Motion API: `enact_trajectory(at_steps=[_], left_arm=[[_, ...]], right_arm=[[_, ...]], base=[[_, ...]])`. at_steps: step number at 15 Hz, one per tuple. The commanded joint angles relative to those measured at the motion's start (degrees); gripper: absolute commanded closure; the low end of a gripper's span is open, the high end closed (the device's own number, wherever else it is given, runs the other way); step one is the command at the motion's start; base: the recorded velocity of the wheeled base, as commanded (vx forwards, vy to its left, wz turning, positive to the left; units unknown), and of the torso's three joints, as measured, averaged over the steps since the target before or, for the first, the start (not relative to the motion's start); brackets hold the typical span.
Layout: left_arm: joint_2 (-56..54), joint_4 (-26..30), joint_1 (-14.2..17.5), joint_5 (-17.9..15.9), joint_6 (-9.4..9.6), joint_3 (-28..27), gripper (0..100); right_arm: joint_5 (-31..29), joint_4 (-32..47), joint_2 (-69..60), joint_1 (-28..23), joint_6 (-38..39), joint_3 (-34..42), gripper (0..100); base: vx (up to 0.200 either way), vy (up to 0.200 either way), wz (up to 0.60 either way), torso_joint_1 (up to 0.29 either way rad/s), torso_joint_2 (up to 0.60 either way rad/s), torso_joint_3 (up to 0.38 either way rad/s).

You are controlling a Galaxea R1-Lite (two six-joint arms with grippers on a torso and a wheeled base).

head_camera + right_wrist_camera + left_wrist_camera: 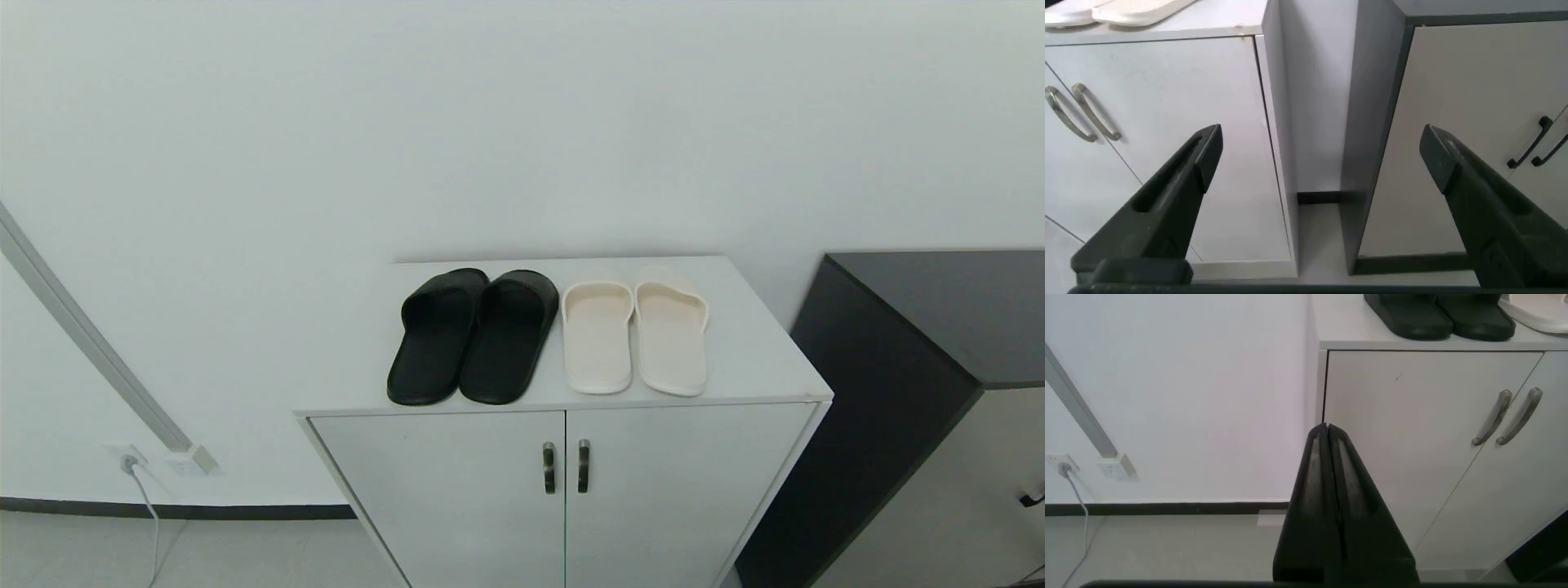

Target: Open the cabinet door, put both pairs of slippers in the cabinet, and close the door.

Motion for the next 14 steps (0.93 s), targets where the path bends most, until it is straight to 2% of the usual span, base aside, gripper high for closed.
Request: enact_trajectory(at_steps=[1,5,9,10,11,12,14], left_arm=[[0.0,0.0,-0.1,0.0,-0.02,0.0,100],[0.0,0.0,-0.1,0.0,-0.02,0.0,100],[0.0,0.0,-0.1,0.0,-0.02,0.0,100],[0.0,0.0,0.0,0.0,-0.02,0.0,100],[0.0,0.0,0.0,0.0,-0.02,0.0,100],[0.0,0.0,0.0,0.0,-0.02,0.0,100],[0.0,0.0,0.0,0.0,-0.02,0.0,100]], right_arm=[[0.7,0.1,0.1,0.0,0.0,0.0,0],[2.3,0.0,0.3,0.1,-2.0,0.0,0],[1.3,-1.0,0.1,0.1,2.7,-0.1,0],[1.1,-2.8,5.7,1.4,16.7,-16.4,0],[1.3,3.1,11.5,1.3,15.5,-23.1,0],[3.8,8.7,14.1,1.3,7.9,-24.3,0],[8.0,9.3,23.1,1.3,6.0,-22.8,0]], base=[[0.0,0.0,0.0,0.0,0.0,0.0],[0.0,0.0,0.0,0.0,0.0,0.0],[0.0,0.0,0.0,0.0,0.0,0.0],[0.0,0.0,0.0,0.0,0.0,0.0],[0.0,0.0,0.0,0.0,0.0,0.0],[0.0,0.0,0.0,0.0,0.0,0.0],[0.0,0.0,0.0,0.0,0.0,0.0]])
